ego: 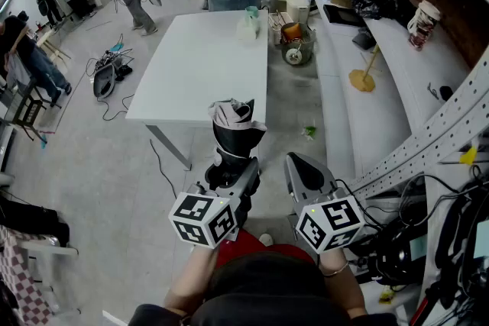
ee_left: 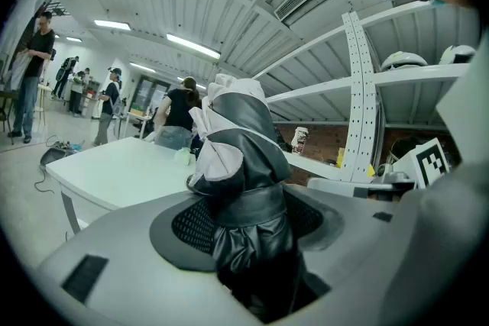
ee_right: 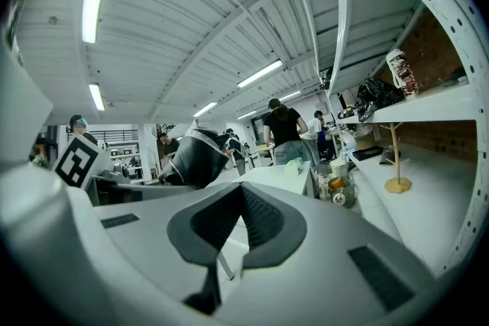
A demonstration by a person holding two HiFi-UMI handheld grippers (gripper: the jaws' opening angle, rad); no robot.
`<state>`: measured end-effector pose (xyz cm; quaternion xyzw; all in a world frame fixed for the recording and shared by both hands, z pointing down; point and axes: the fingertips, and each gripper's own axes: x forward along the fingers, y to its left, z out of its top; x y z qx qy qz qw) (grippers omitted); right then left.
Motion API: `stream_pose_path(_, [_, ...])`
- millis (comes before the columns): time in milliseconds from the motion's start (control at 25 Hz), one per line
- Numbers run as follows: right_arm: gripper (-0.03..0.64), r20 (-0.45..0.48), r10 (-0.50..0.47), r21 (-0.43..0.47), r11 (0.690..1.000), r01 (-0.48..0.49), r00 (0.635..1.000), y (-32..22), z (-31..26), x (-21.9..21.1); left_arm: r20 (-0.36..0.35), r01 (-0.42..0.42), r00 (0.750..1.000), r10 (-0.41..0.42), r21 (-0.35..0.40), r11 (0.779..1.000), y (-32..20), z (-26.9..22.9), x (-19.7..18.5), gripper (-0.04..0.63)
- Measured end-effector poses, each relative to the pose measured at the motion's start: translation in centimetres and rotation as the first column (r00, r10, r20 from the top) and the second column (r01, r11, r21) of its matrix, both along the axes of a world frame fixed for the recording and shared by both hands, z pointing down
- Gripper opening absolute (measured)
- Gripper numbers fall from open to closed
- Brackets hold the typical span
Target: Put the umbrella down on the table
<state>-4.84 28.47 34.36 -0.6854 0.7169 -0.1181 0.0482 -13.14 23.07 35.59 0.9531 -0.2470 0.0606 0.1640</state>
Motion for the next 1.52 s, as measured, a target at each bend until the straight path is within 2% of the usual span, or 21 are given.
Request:
stream_pose_path(160, [0.018, -0.027, -0.006, 0.016, 1.000, 0.006, 1.000, -0.4, -0.4, 0.4, -0.002, -0.008, 1.000, 0.008, 0.008, 1.000, -0.2, -0.2, 0.8, 0.258])
stream_pose_path(720, [0.018, 0.022, 0.025, -0.001, 1.000, -0.025, 0.999, -1.6, 0.1, 2.7, 0.005, 0.005, 1.000, -0.005, 0.011, 1.000, -2.0, -0.2, 1.9, 0.256])
stream_pose_path(1520, [0.018, 0.029, 0.018, -0.037, 0.999, -0.017, 0.999, -3.9, 1.2, 3.7, -0.005, 0.054, 0.999, -0.054, -0.011, 0.998, -5.0, 0.2, 2.2, 0.258])
